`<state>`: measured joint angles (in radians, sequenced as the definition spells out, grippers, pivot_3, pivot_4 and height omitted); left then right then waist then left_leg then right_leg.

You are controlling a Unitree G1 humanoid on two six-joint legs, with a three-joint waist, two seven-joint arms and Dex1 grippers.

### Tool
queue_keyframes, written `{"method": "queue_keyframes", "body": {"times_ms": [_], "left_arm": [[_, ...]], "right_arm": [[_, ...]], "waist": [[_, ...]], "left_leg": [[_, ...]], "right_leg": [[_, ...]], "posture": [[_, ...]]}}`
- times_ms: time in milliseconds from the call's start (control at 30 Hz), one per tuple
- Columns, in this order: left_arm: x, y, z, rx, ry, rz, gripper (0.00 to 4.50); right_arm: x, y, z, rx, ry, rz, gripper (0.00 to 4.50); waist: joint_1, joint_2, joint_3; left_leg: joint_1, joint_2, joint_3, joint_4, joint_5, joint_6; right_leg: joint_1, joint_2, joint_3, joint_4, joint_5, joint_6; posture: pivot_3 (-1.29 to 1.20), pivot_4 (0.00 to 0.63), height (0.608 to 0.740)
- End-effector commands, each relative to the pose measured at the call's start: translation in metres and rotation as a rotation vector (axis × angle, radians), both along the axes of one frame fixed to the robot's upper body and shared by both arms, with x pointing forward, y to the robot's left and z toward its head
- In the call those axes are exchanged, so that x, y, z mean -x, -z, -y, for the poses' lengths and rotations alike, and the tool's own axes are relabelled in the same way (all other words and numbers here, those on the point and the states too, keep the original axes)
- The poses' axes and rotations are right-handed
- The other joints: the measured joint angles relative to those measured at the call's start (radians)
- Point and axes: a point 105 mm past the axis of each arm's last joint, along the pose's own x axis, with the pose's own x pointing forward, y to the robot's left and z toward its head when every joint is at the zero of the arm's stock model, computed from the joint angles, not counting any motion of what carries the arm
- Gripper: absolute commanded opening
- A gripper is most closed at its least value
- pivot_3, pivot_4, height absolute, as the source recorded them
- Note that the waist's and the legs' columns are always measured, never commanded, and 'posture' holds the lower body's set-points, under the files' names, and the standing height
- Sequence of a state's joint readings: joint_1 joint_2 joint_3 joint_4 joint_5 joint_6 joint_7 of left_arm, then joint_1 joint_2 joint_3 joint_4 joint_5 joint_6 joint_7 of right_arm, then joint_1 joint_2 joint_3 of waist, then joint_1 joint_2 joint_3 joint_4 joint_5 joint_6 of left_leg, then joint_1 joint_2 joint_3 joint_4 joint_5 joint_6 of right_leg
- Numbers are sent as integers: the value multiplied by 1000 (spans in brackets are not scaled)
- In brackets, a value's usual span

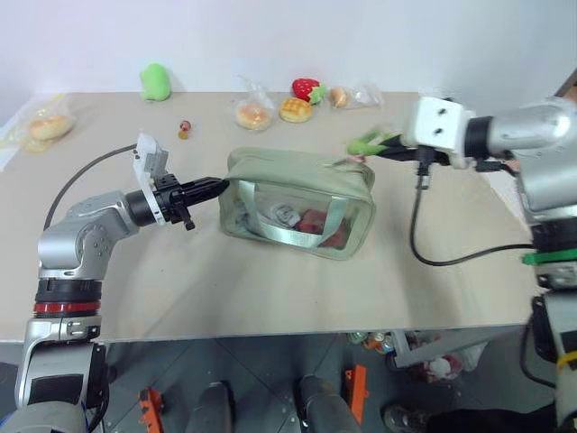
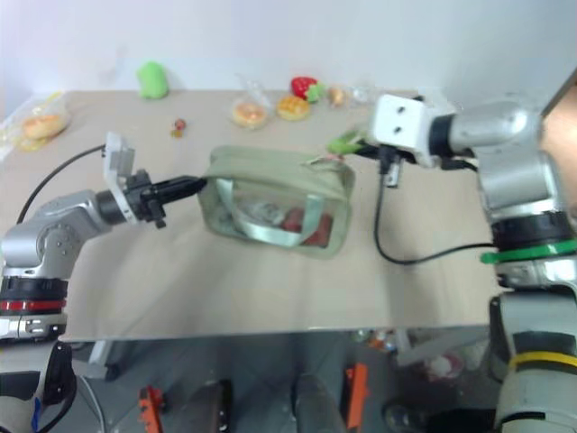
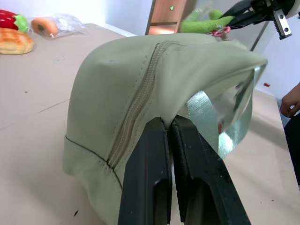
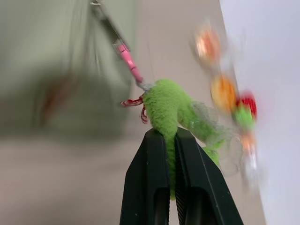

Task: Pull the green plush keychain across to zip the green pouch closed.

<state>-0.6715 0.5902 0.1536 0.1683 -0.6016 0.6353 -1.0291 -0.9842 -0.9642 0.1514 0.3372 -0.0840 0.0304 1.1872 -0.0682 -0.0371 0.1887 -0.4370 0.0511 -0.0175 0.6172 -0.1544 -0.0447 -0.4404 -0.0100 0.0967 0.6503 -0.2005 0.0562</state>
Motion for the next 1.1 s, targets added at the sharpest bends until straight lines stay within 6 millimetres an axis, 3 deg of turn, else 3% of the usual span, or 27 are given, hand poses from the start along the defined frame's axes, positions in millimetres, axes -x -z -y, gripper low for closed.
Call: {"method": "queue_keyframes", "body": {"times_ms": [33,167,267,600,900,1100], "left_arm": [[2,3,-3,-17,-8,-16,0],[1,2,-2,-17,-7,-17,0],[1,2,-2,-17,-5,-18,0],[2,2,-1,-17,-5,-20,0],[2,1,-1,-16,-4,-21,0],[1,1,-1,-14,-5,-20,0]], "right_arm": [[3,-16,43,39,142,88,48],[4,-22,67,58,222,120,48],[2,-11,67,67,230,108,48],[-2,80,9,52,104,-31,48],[-15,115,-15,159,48,-14,48],[0,143,-26,265,-85,-102,48]], "waist": [[-4,0,0],[-7,0,0],[-7,0,0],[-9,0,0],[-10,0,0],[-10,0,0]], "left_leg": [[0,0,1,0,0,0],[2,0,3,0,0,0],[3,0,4,0,0,0],[3,0,5,0,0,0],[6,0,7,1,0,0],[6,0,7,1,0,0]], "right_leg": [[0,0,1,0,0,0],[0,0,3,0,0,0],[0,0,4,0,0,0],[0,0,6,0,1,1],[2,1,8,1,2,1],[2,1,8,1,2,1]], "posture": [[0,150,740],[0,150,740],[0,150,740],[0,150,740],[0,150,740],[0,150,740]]}}
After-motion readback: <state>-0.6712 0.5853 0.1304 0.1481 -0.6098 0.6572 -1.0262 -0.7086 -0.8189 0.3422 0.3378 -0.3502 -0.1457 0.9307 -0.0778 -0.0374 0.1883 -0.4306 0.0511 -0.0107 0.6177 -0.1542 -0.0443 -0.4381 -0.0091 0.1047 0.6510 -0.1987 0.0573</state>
